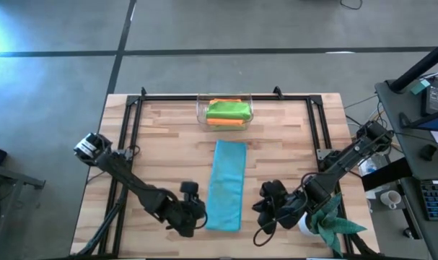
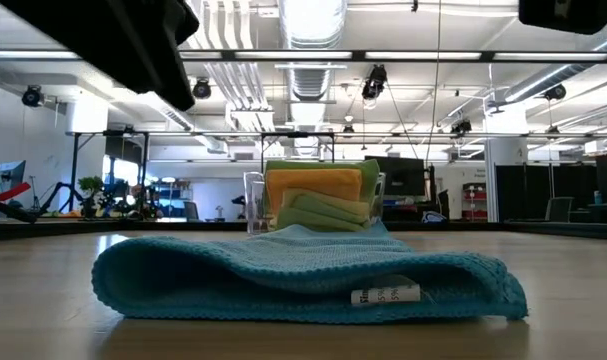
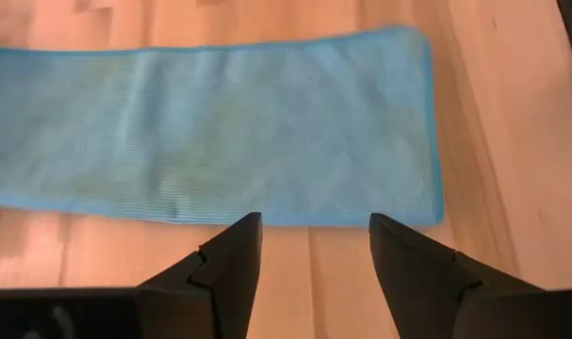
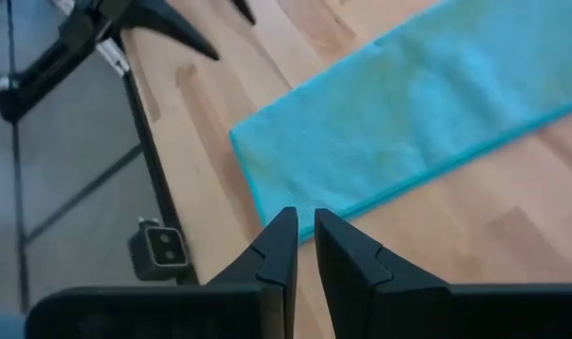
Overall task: Fold microfiber towels
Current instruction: Fold the blue microfiber towel
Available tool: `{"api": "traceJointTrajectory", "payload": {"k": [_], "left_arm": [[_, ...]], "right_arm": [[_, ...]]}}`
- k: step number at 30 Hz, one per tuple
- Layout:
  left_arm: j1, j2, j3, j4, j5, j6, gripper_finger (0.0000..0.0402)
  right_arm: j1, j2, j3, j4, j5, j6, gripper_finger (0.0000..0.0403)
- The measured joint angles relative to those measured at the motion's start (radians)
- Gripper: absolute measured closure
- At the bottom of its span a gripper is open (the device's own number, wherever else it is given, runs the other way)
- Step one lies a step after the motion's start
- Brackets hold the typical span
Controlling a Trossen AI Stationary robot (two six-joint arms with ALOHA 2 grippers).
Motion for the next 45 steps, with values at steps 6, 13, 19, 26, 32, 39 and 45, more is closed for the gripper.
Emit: {"api": "traceJointTrajectory", "payload": {"k": [6, 13, 19, 26, 32, 39, 45], "left_arm": [[0.000, -0.017, 0.025, -0.002, -0.021, -0.014, 0.0219], [-0.004, -0.034, 0.034, -0.017, -0.020, 0.028, 0.0219], [-0.011, -0.020, 0.007, -0.009, -0.001, 0.031, 0.0219], [-0.015, 0.042, -0.003, 0.019, 0.030, 0.065, 0.0219], [-0.016, 0.100, -0.003, 0.083, 0.084, 0.126, 0.0219], [-0.020, 0.137, -0.004, 0.161, 0.113, 0.125, 0.0219], [-0.021, 0.172, -0.006, 0.197, 0.119, 0.133, 0.0219]], "right_arm": [[-0.032, -0.002, 0.000, 0.027, -0.098, -0.137, 0.0341], [-0.084, -0.003, 0.000, 0.040, -0.135, -0.326, 0.0267], [-0.094, 0.045, 0.001, 0.055, -0.135, -0.490, 0.0224], [-0.081, 0.158, 0.001, 0.225, -0.142, -0.694, 0.0214], [-0.081, 0.223, 0.004, 0.280, -0.154, -0.711, 0.0213], [-0.076, 0.295, 0.053, 0.280, -0.242, -0.698, 0.0200], [-0.073, 0.383, 0.119, 0.278, -0.262, -0.698, 0.0193]]}}
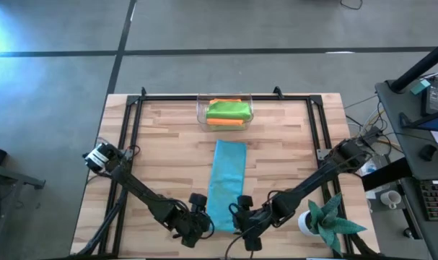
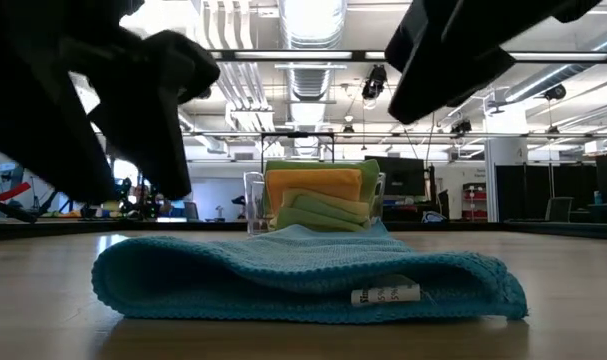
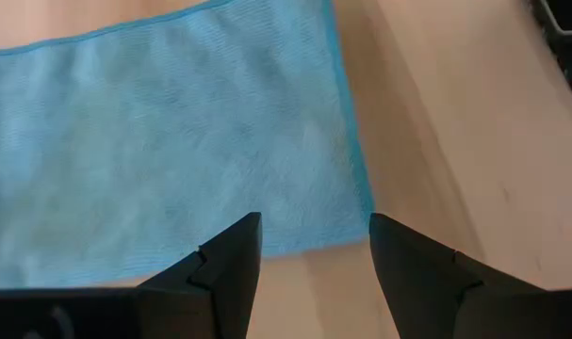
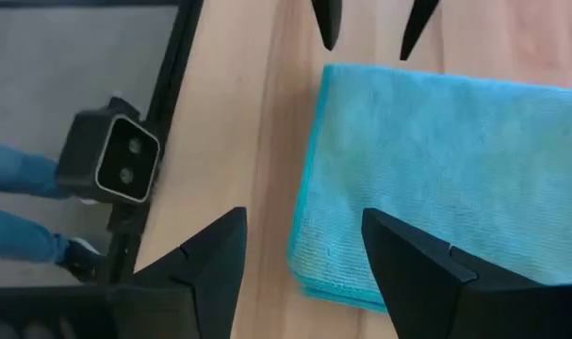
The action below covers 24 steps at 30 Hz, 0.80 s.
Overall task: Fold microfiber towels
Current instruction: Fold the blue microfiber towel
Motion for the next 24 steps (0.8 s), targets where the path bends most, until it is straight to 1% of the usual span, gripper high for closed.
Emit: {"api": "traceJointTrajectory", "payload": {"k": [6, 10, 13, 16, 21, 24], "left_arm": [[-0.001, 0.039, 0.000, 0.039, 0.014, 0.000, 0.0219], [0.000, 0.053, 0.000, 0.060, 0.014, 0.005, 0.0219], [0.002, 0.076, 0.000, 0.071, 0.015, 0.007, 0.0219], [0.005, 0.099, 0.000, 0.080, 0.015, 0.002, 0.0219], [0.009, 0.111, 0.002, 0.097, 0.014, 0.001, 0.0219], [0.015, 0.112, 0.002, 0.104, 0.014, 0.003, 0.0219]], "right_arm": [[0.002, 0.085, 0.056, -0.032, -0.004, 0.003, 0.0193], [0.004, 0.130, 0.098, -0.109, -0.004, 0.006, 0.0193], [0.004, 0.155, 0.107, -0.125, -0.011, 0.025, 0.0193], [0.004, 0.169, 0.111, -0.121, -0.031, 0.052, 0.0193], [0.004, 0.178, 0.110, -0.149, -0.033, 0.110, 0.0193], [-0.001, 0.179, 0.105, -0.166, -0.032, 0.142, 0.0200]]}}
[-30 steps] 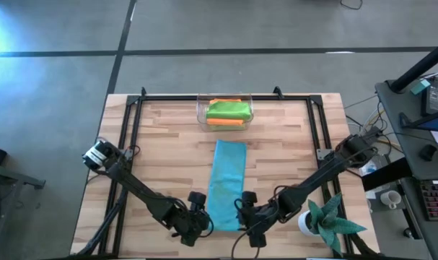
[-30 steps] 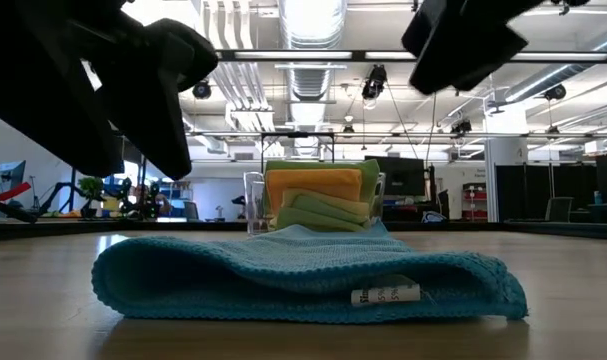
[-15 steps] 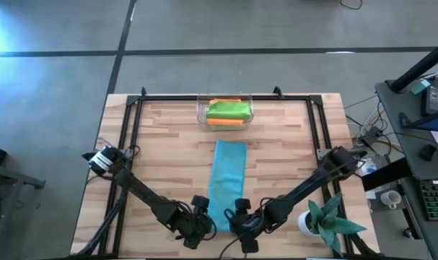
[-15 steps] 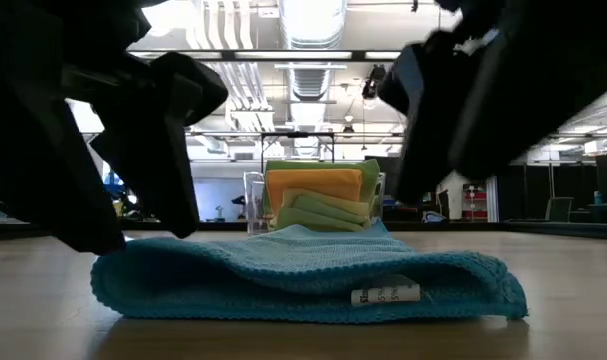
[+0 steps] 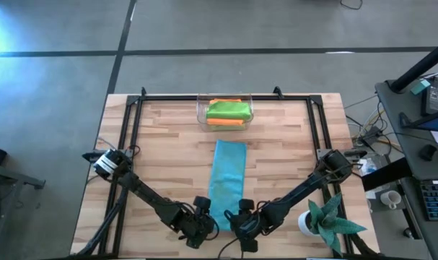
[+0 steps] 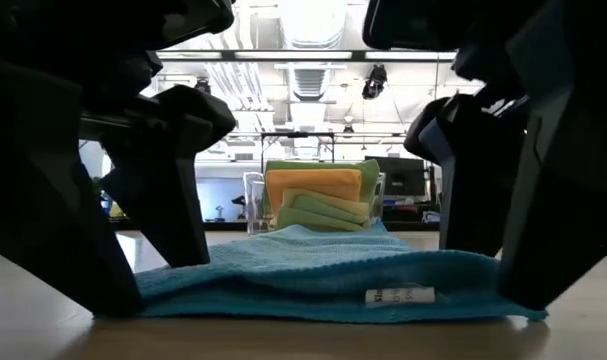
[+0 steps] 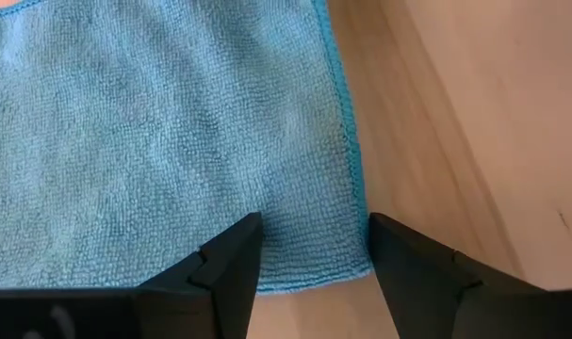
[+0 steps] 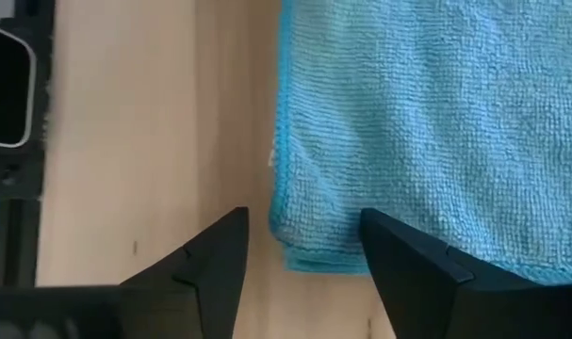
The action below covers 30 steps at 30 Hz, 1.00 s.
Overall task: Fold microfiber towels
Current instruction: Fold the blue microfiber towel
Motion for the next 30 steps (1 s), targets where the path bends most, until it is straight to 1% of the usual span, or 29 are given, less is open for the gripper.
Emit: {"api": "traceJointTrajectory", "payload": {"k": [4, 7, 13, 19, 22, 26, 30], "left_arm": [[0.010, 0.000, -0.001, 0.003, 0.000, 0.001, 0.0221], [0.018, 0.000, -0.001, 0.003, 0.000, 0.001, 0.0237], [0.029, 0.001, -0.002, 0.000, -0.004, 0.004, 0.0305], [0.032, 0.002, -0.002, -0.003, -0.008, 0.004, 0.0375], [0.034, -0.003, -0.002, -0.004, -0.006, 0.004, 0.0396], [0.034, -0.029, 0.000, -0.033, 0.016, 0.002, 0.0396], [0.034, -0.083, 0.000, -0.031, 0.041, -0.002, 0.0396]], "right_arm": [[-0.004, 0.000, -0.002, -0.001, 0.006, -0.006, 0.0228], [-0.007, 0.000, -0.004, -0.002, 0.010, -0.008, 0.0260], [-0.007, 0.000, -0.004, -0.003, 0.010, -0.007, 0.0331], [-0.007, 0.000, -0.004, -0.003, 0.010, -0.007, 0.0384], [-0.007, 0.000, -0.004, -0.005, 0.005, -0.007, 0.0392], [-0.007, -0.011, 0.018, -0.041, -0.027, -0.005, 0.0393], [-0.007, -0.047, 0.045, -0.083, -0.036, 0.006, 0.0393]]}}
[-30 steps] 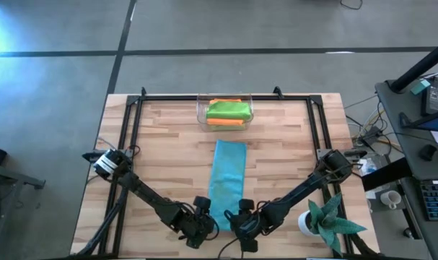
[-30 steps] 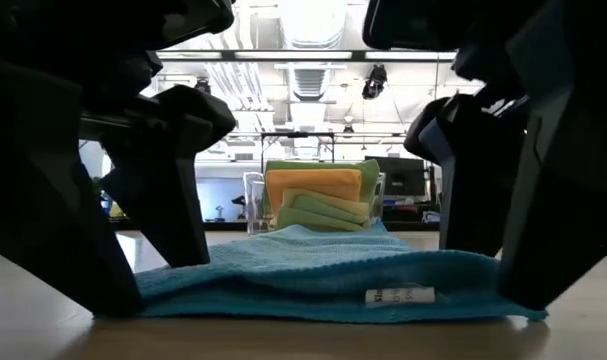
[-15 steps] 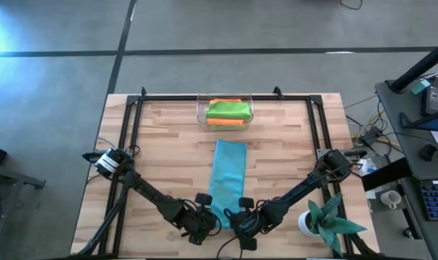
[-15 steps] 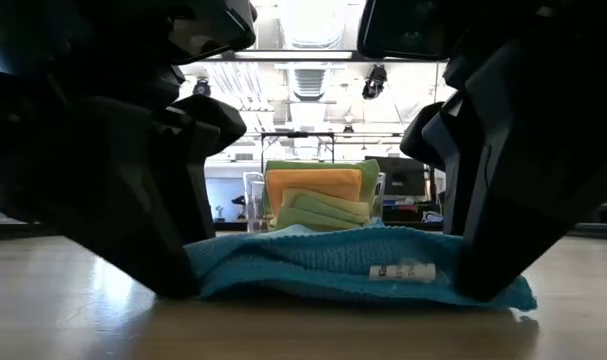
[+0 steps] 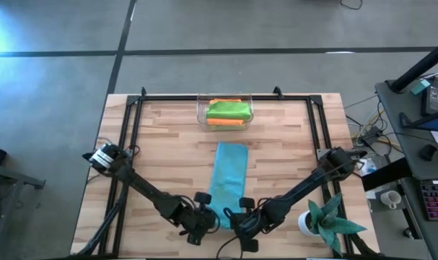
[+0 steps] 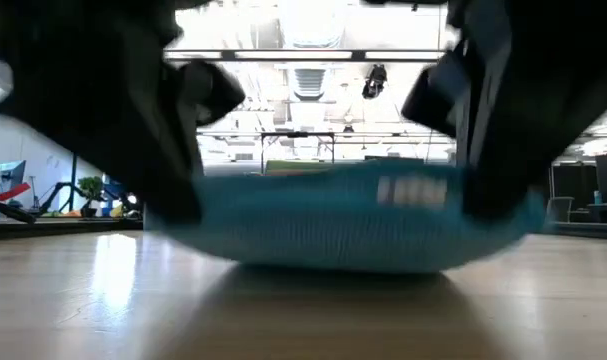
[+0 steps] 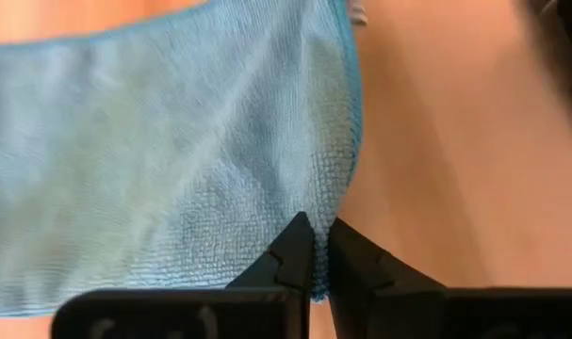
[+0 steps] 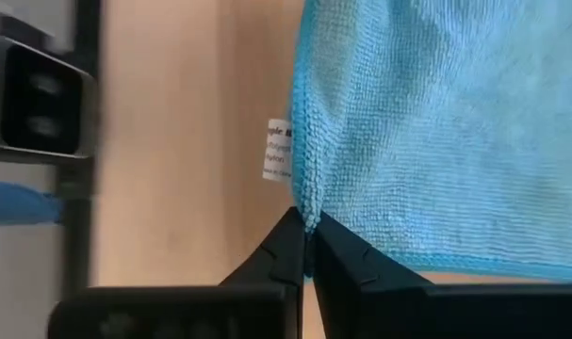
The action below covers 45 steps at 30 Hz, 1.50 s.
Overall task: Fold microfiber towels
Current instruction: Fold the blue microfiber towel
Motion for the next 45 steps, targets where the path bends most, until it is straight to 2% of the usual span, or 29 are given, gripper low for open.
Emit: {"api": "traceJointTrajectory", "payload": {"k": [7, 13, 20, 26, 31, 36, 45], "left_arm": [[0.016, -0.126, 0.003, -0.030, 0.018, 0.036, 0.0396], [0.031, -0.196, 0.003, -0.111, 0.018, 0.077, 0.0396], [0.025, -0.268, 0.031, -0.114, 0.024, -0.021, 0.0396], [0.009, -0.282, 0.077, -0.111, 0.053, -0.081, 0.0396], [0.020, -0.277, 0.077, -0.138, 0.018, -0.106, 0.0396], [0.085, -0.277, 0.076, -0.250, -0.093, -0.107, 0.0396], [0.226, -0.218, 0.071, -0.325, -0.099, -0.106, 0.0396]], "right_arm": [[-0.002, -0.076, 0.073, -0.113, -0.001, 0.027, 0.0394], [-0.009, -0.147, 0.114, -0.175, 0.039, 0.061, 0.0394], [-0.001, -0.158, 0.161, -0.220, 0.033, 0.166, 0.0394], [0.024, -0.157, 0.223, -0.233, 0.025, 0.248, 0.0394], [0.019, -0.157, 0.255, -0.298, 0.099, 0.248, 0.0394], [-0.029, -0.156, 0.243, -0.421, 0.162, 0.295, 0.0394], [-0.154, -0.155, 0.122, -0.441, 0.207, 0.379, 0.0394]]}}
